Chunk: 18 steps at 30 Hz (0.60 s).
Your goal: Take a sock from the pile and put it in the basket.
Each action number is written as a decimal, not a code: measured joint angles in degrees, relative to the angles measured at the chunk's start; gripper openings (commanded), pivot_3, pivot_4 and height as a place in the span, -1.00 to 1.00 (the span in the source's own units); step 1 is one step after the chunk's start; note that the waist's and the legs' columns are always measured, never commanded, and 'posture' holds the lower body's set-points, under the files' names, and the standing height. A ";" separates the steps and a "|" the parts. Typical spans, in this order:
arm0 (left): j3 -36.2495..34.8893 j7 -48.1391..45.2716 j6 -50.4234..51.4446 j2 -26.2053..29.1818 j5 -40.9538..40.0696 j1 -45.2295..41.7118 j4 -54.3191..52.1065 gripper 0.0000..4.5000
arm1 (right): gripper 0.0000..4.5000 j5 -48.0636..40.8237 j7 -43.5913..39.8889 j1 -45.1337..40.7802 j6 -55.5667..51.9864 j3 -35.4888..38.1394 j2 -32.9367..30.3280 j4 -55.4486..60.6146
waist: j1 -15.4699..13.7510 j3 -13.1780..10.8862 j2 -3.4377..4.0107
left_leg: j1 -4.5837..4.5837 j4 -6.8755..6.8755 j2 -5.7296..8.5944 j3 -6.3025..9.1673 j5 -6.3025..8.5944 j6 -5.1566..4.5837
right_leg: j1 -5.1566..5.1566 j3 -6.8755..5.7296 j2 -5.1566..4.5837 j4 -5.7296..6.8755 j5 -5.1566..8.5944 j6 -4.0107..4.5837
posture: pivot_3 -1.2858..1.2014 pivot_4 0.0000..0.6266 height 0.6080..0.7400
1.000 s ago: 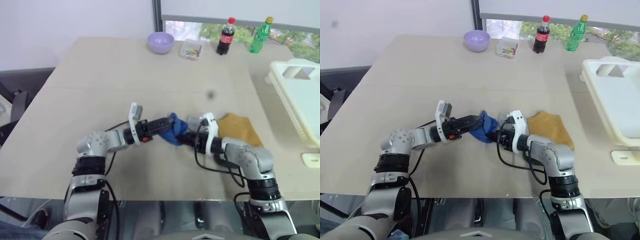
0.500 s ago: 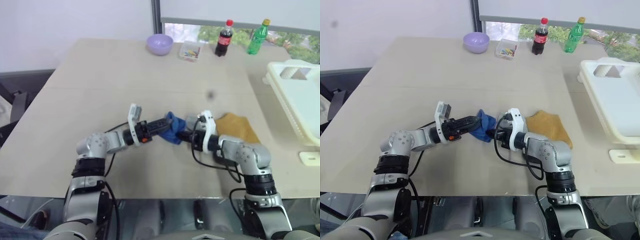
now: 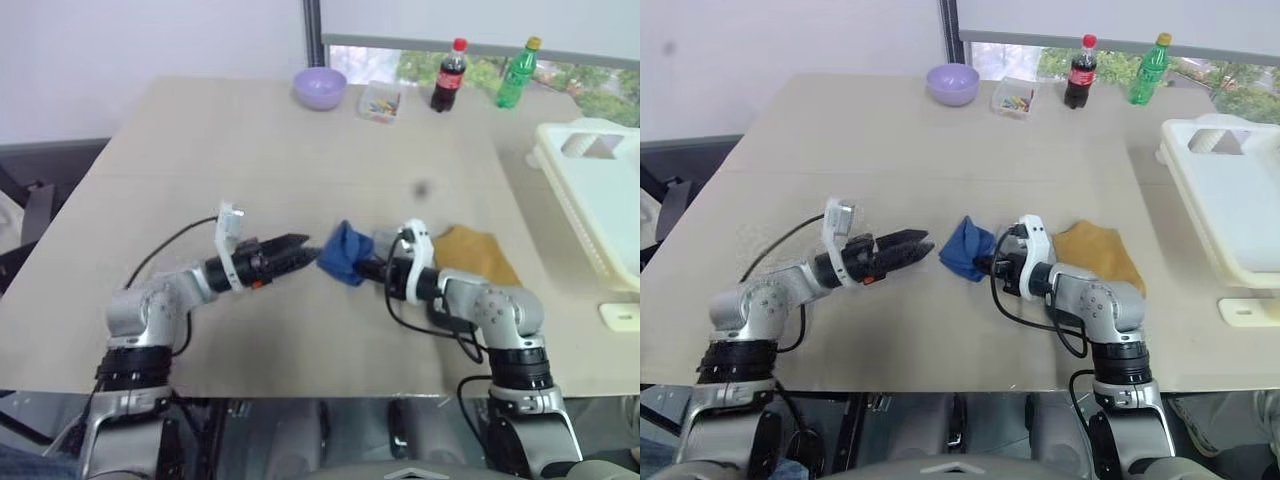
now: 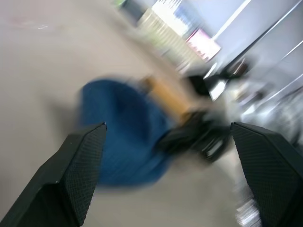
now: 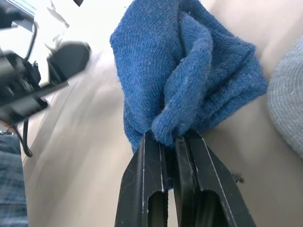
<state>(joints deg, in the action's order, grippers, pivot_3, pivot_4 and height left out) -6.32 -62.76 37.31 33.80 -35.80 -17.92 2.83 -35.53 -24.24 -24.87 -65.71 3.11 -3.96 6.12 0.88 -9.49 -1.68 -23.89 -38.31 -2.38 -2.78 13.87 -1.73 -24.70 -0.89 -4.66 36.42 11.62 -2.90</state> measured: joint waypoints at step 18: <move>2.33 -4.97 -30.49 -9.07 7.53 2.50 5.04 1.00 | -0.96 -13.72 7.71 -2.72 -11.96 11.20 0.42 9.33 | -0.12 -0.10 0.14 | -0.81 -0.03 0.04 -0.02 0.00 -0.03 | -0.54 -0.28 0.05 -0.05 -0.14 -0.25 | 0.03 -0.52 0.85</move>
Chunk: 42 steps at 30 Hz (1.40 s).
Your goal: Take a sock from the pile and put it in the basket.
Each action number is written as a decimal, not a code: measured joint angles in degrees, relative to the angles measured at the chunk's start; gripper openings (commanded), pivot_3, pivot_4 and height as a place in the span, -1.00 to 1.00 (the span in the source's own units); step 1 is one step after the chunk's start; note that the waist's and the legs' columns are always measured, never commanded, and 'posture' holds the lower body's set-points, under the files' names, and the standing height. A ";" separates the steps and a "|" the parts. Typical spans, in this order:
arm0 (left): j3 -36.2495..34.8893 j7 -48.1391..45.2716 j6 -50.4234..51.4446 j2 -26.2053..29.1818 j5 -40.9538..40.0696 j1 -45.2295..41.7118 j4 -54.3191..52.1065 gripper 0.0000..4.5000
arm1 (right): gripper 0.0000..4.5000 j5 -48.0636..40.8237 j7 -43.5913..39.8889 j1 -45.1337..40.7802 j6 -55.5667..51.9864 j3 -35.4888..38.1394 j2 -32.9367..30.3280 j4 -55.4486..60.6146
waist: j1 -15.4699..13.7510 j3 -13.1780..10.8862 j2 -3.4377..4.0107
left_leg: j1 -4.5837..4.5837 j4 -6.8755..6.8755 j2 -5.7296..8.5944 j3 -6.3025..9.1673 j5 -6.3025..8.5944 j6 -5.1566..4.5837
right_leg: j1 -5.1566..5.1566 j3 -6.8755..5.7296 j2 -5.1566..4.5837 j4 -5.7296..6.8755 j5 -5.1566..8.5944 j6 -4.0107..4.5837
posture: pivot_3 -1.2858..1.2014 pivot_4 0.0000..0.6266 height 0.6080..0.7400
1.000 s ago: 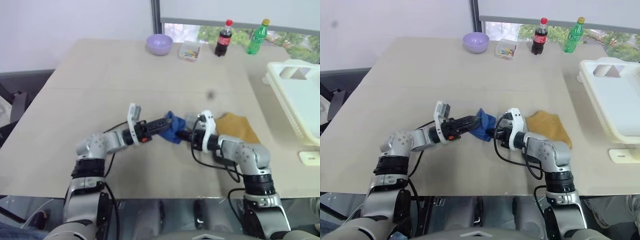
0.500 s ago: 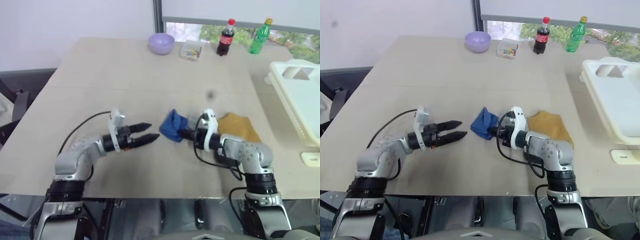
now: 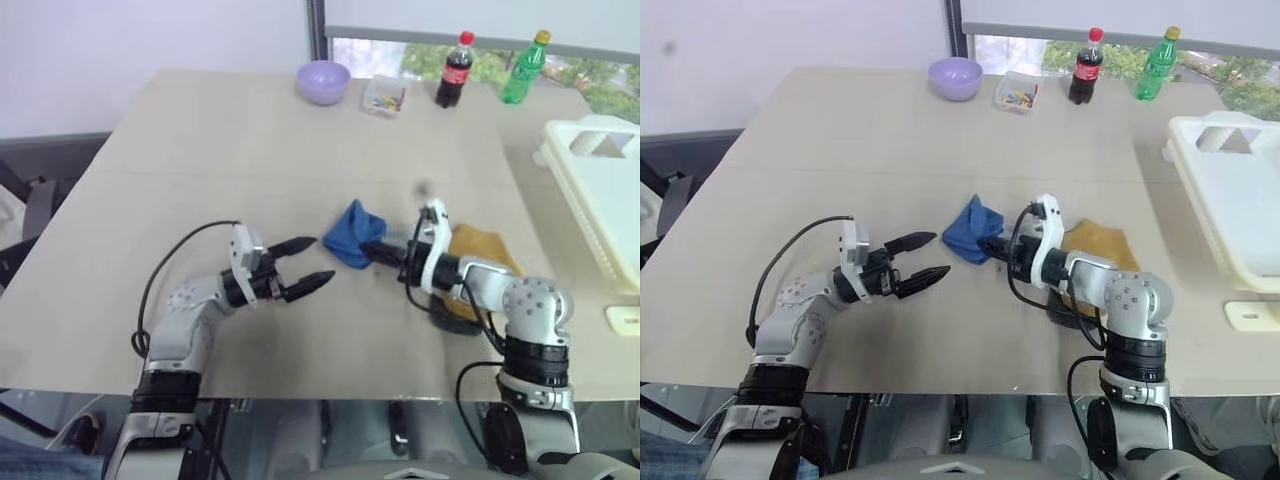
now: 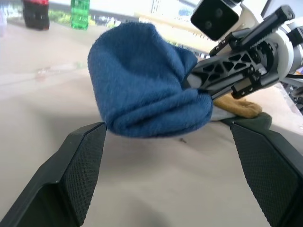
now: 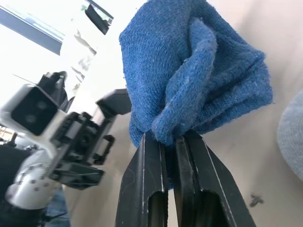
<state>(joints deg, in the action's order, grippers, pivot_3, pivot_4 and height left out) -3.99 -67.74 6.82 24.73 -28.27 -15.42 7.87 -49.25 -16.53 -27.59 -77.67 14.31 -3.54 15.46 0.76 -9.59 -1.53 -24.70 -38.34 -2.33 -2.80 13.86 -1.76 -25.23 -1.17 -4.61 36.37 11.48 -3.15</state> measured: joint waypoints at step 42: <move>6.78 -0.74 -6.96 -6.32 2.26 -9.05 -0.39 1.00 | 0.83 -6.45 28.21 -11.49 18.03 45.46 -31.56 -28.33 | -0.05 0.02 0.30 | 0.07 -0.08 0.00 -0.11 -0.01 -0.03 | 0.08 0.21 0.11 0.02 -0.02 -0.04 | 0.03 -0.52 0.85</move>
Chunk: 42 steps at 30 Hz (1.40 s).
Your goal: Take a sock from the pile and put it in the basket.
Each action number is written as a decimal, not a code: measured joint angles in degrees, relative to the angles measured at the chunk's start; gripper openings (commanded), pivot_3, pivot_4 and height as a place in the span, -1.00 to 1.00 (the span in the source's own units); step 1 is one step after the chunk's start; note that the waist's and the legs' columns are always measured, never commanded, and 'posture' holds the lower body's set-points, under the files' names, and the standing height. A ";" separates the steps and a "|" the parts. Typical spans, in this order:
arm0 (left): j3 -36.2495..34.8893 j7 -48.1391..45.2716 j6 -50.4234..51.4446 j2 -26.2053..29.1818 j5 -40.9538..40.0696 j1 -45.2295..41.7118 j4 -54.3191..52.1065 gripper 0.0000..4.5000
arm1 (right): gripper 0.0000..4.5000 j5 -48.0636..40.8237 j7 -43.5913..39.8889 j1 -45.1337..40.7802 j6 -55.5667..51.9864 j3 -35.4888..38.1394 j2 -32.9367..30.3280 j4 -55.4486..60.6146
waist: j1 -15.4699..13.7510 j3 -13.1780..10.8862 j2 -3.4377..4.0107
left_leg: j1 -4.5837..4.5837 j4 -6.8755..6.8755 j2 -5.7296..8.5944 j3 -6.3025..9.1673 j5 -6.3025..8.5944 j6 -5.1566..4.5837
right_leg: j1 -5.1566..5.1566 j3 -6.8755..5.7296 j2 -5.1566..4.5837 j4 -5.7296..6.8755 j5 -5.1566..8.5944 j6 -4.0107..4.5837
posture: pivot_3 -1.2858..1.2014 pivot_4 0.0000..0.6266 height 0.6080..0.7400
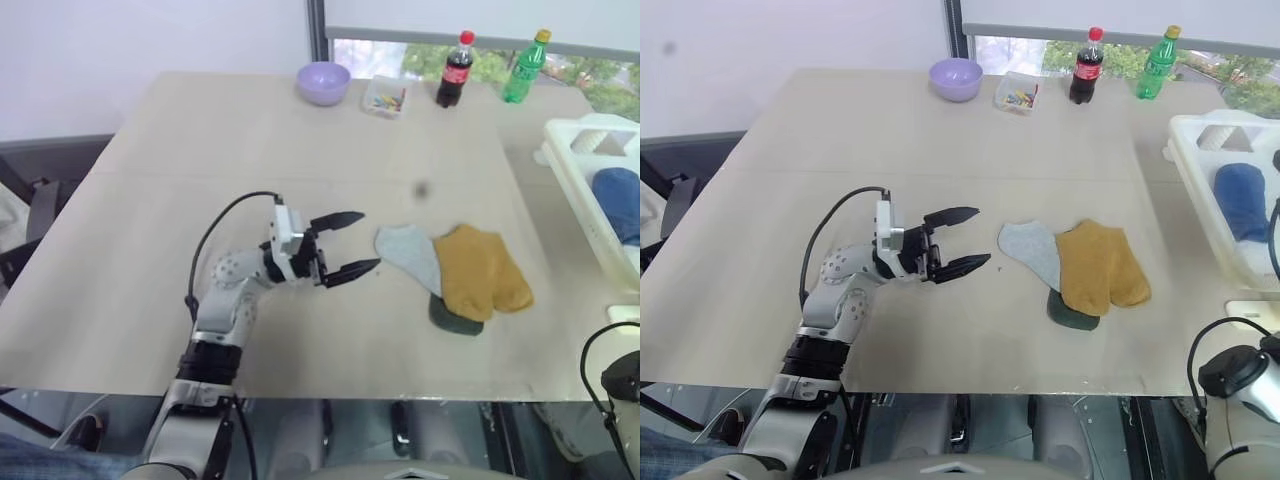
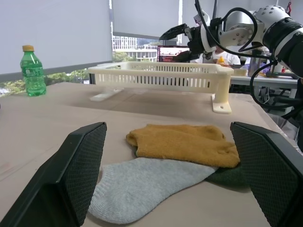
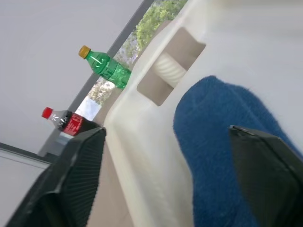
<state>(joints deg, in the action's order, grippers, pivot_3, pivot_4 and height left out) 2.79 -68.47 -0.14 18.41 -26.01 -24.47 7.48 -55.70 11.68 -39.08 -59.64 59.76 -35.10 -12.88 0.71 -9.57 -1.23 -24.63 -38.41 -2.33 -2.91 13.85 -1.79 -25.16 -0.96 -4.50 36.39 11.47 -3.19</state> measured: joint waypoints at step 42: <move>-18.69 24.93 19.25 14.57 -0.11 47.16 -33.58 1.00 | 0.83 18.80 -70.56 66.44 30.85 -32.33 -11.43 33.83 | -0.77 0.01 0.23 | 0.77 -0.02 -0.11 0.07 0.18 0.26 | 0.47 0.13 -0.14 -0.17 0.26 -0.07 | 0.03 -0.52 0.85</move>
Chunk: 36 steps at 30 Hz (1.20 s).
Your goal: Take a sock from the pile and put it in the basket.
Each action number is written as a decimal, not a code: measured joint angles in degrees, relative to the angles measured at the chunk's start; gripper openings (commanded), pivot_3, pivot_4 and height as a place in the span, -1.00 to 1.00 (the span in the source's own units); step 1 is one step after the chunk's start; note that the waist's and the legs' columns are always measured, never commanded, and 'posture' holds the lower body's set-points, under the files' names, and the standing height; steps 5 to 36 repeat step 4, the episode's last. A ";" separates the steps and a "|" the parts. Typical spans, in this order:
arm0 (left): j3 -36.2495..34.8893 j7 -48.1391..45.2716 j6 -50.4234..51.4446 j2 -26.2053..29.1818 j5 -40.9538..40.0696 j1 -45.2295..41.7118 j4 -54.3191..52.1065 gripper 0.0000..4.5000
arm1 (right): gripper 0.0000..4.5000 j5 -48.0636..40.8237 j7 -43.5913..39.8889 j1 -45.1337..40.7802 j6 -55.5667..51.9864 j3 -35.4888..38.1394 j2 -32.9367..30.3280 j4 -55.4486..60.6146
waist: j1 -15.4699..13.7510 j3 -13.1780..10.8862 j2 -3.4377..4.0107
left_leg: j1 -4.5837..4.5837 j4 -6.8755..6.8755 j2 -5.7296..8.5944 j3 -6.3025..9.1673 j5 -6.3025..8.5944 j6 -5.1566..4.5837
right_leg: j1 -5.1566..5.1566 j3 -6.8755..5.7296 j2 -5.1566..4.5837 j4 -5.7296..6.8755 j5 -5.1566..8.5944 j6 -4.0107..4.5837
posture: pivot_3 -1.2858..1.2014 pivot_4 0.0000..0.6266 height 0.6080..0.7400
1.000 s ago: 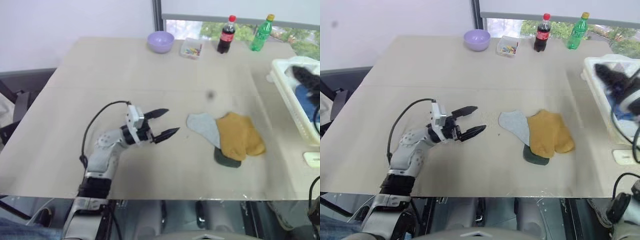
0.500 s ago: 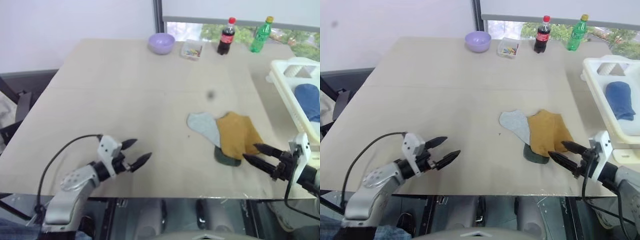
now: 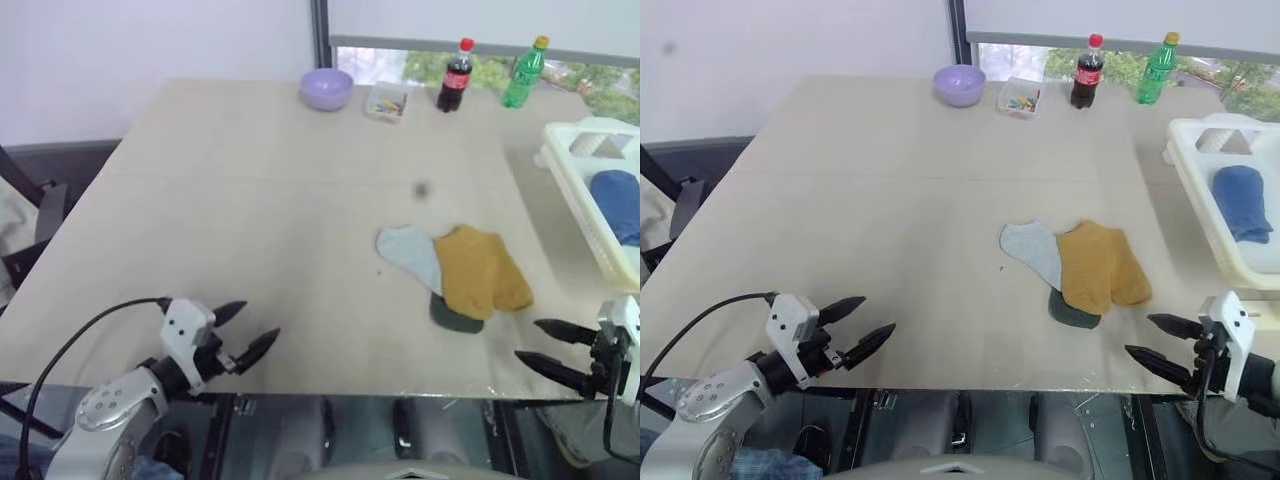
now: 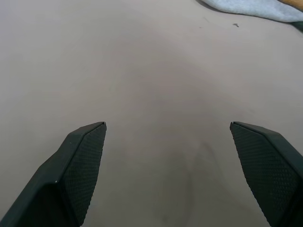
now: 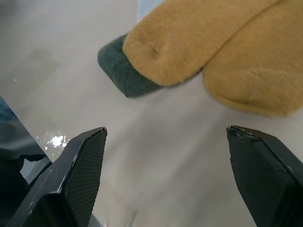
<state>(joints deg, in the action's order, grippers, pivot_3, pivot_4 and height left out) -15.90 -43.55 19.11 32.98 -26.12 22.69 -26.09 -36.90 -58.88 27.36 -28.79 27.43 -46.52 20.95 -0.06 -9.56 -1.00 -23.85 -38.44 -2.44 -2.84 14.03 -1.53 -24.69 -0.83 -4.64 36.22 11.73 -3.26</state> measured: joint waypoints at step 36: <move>-0.41 -0.55 0.05 1.24 -0.07 -0.36 0.02 1.00 | 0.83 0.01 0.66 1.89 0.02 0.70 0.92 0.65 | -0.27 0.00 0.00 | 0.00 0.01 0.00 -0.02 0.00 0.01 | 0.00 0.01 -0.01 -0.02 0.00 0.00 | 0.03 -0.52 0.85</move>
